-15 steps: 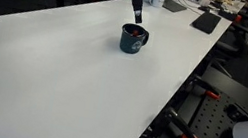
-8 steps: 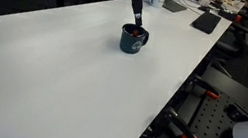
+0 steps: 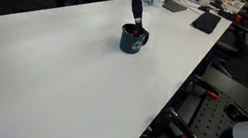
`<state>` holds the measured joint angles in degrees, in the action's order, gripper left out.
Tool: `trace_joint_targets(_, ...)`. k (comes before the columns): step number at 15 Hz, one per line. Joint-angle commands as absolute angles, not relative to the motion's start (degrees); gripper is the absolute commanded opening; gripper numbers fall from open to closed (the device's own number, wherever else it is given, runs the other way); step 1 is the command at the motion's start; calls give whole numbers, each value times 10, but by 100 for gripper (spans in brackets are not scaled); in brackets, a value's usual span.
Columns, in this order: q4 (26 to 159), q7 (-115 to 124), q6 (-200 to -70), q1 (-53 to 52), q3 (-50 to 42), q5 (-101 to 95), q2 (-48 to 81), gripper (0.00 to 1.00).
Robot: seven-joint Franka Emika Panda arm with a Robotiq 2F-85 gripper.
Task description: Remove the marker from the mug
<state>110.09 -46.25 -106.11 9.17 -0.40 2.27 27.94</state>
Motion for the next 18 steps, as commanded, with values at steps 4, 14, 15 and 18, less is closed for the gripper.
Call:
trace_joint_targets(4, 1099, -461, -1060, 97, 0, 21, 284, 100)
trace_joint_targets(14, 1101, -465, -1060, 100, 0, 23, 283, 20)
trace_joint_targets(15, 1101, -463, -1059, 100, 0, 22, 283, 53)
trace_joint_targets(18, 1105, -451, -1061, 97, -5, 12, 276, 64)
